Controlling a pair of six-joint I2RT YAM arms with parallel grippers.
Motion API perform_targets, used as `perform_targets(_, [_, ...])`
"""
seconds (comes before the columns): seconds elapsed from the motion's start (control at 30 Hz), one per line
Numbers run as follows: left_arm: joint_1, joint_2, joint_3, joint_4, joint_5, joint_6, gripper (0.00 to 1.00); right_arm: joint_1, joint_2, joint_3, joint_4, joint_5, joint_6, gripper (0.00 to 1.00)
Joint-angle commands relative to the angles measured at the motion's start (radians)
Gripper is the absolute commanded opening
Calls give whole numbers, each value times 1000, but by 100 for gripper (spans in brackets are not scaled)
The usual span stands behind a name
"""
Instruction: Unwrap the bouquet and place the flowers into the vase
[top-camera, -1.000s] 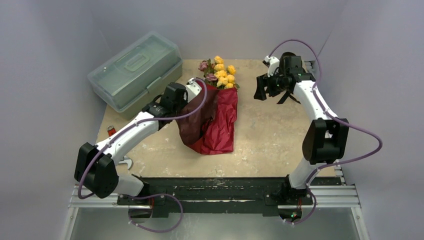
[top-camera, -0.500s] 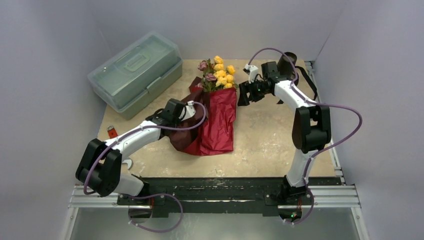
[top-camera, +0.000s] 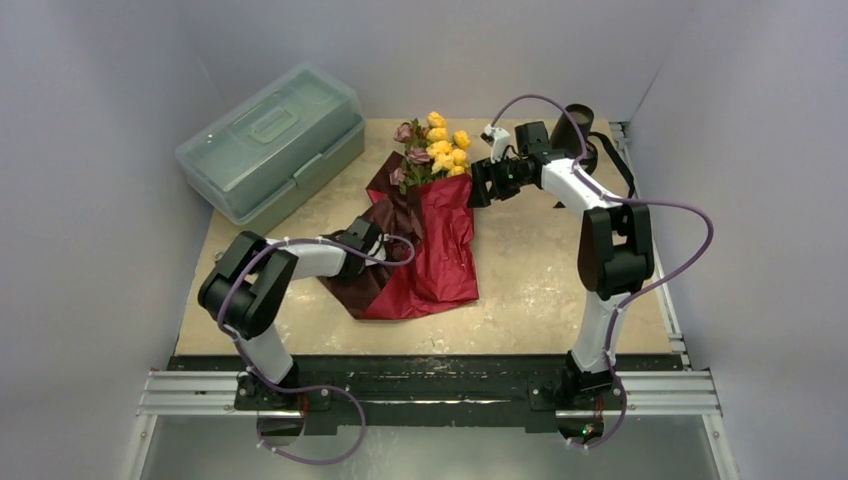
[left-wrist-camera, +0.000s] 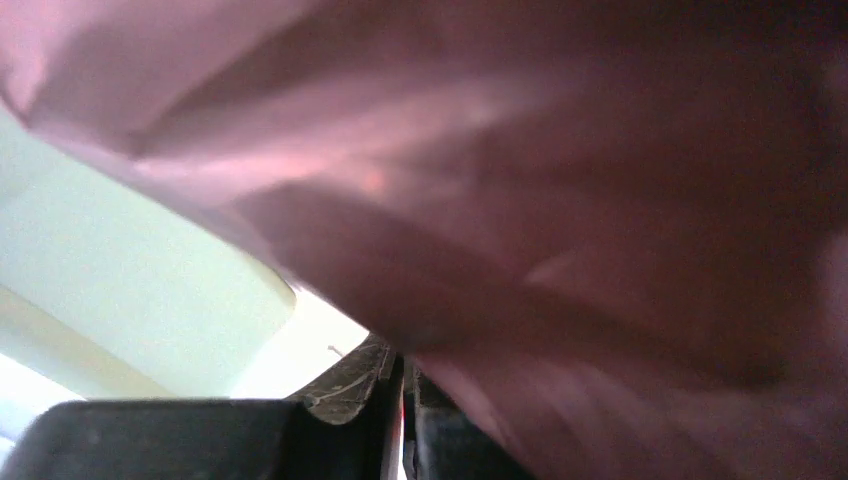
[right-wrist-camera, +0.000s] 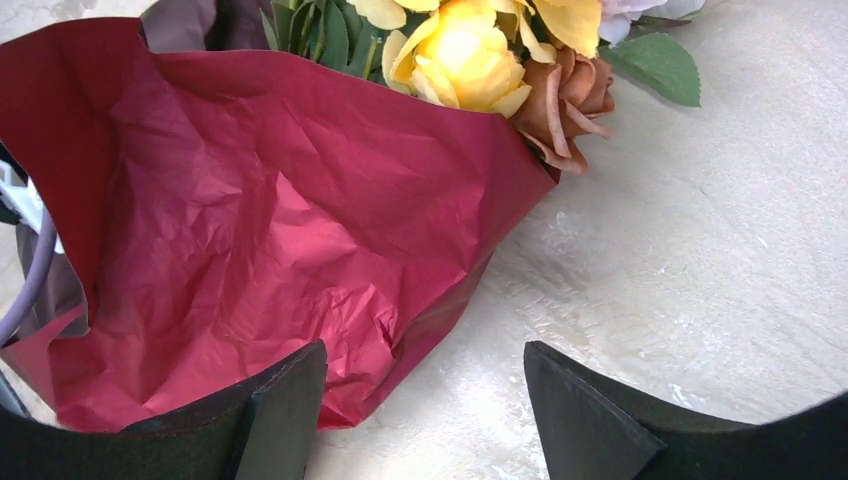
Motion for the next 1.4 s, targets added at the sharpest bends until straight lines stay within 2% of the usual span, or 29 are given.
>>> perform_targets(0.0, [45, 19, 72, -17, 4, -17, 0, 11, 9, 51, 32, -35, 26, 76])
perform_targets(0.03, [60, 12, 93, -48, 30, -29, 0, 12, 11, 53, 30, -35, 26, 76])
perform_targets(0.17, [125, -57, 179, -151, 201, -36, 27, 11, 20, 54, 27, -40, 26, 75])
perform_targets(0.27, [163, -134, 227, -210, 344, -46, 44, 13, 26, 56, 27, -47, 28, 74])
perform_targets(0.5, [187, -257, 476, -323, 785, -153, 70, 19, 37, 54, 30, -57, 38, 74])
perform_targets(0.67, [187, -177, 674, -375, 957, -267, 71, 27, 44, 59, 30, -69, 49, 73])
perform_targets(0.8, [181, -135, 742, -323, 1090, -310, 70, 34, 50, 74, 30, -76, 59, 74])
perform_targets(0.93, [161, -89, 766, -326, 1166, -295, 64, 42, 60, 82, 36, -79, 78, 74])
perform_targets(1.03, [118, -67, 733, -325, 1151, -238, 56, 49, 75, 86, 41, -79, 93, 74])
perform_targets(1.17, [58, -52, 658, -272, 1038, -165, 46, 57, 105, 102, 49, -62, 110, 74])
perform_targets(1.23, [45, -51, 619, -224, 1005, -137, 44, 59, 116, 110, 46, -46, 112, 74])
perform_targets(1.37, [15, -15, 591, -227, 956, -12, 43, 60, 121, 116, 22, -33, 102, 74])
